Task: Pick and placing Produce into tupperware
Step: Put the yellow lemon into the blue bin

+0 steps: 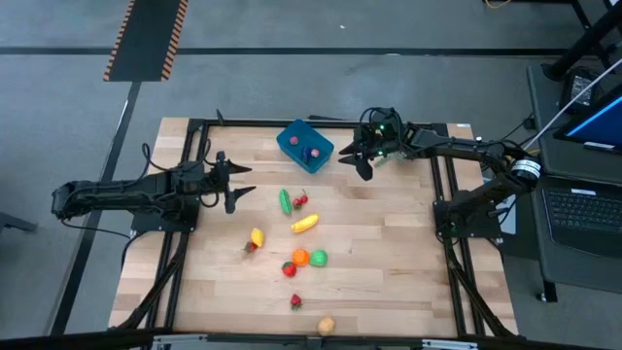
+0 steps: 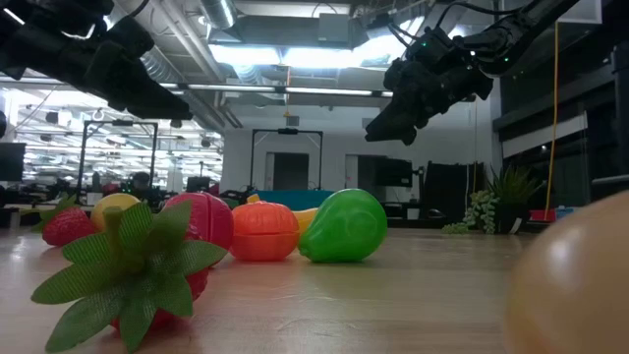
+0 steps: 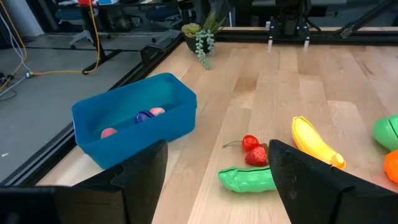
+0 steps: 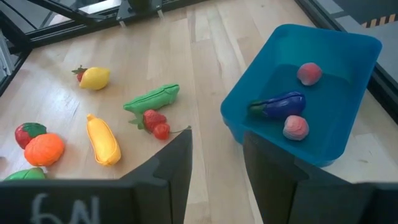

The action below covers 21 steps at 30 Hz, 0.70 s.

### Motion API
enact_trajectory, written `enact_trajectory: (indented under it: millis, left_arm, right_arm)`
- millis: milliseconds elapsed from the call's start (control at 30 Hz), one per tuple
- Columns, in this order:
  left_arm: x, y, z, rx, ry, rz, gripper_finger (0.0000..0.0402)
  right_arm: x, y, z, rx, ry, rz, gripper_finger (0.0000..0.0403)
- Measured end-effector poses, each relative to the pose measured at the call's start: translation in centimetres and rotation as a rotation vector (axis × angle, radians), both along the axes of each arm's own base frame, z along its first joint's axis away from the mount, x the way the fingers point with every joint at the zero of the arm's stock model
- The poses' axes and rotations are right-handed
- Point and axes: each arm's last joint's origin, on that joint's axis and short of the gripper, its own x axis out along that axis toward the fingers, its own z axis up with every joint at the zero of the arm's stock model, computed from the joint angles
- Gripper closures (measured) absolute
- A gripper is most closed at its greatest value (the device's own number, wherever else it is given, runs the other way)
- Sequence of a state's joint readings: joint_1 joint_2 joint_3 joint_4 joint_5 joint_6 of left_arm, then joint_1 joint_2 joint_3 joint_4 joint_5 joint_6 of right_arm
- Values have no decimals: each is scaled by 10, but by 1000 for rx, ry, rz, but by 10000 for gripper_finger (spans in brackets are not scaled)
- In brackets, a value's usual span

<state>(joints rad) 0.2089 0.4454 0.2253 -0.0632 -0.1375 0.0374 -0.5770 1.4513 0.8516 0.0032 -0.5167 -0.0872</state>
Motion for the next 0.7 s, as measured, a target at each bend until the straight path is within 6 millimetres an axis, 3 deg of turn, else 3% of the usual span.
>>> enact_trajectory:
  millis: [333,700]
  left_arm:
    - [0,0,1,-30,-20,9,124]
    - [-1,0,-3,-39,22,11,48]
  right_arm:
    - [5,9,0,-1,1,34,258]
    - [8,14,0,-1,-1,52,258]
